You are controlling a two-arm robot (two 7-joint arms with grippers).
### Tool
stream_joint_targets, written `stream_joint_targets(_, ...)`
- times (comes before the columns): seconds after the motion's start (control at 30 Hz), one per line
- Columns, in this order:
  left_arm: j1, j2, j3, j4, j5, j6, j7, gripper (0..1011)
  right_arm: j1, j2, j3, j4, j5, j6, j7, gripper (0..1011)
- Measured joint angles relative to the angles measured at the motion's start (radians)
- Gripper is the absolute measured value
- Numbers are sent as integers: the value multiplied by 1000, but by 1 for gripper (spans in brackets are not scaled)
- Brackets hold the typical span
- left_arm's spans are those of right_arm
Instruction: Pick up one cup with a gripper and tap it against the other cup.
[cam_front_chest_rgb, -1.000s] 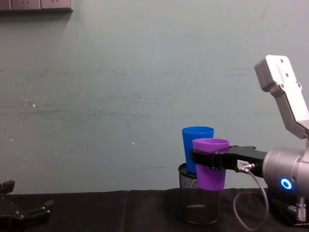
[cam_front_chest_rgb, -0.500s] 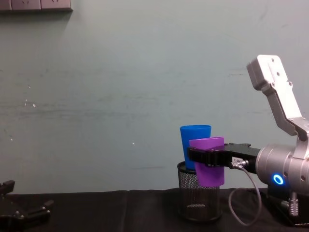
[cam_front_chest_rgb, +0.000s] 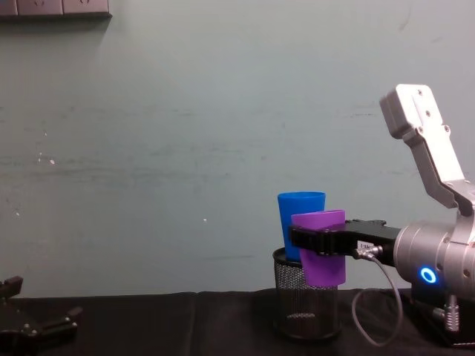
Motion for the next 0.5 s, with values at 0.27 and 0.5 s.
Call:
stream_joint_targets(0.27,0,0,0,0,0,0,0,1000,0,0,0,0,0,0,-1,722)
stream_joint_targets(0.5,0,0,0,0,0,0,0,1000,0,0,0,0,0,0,-2,723)
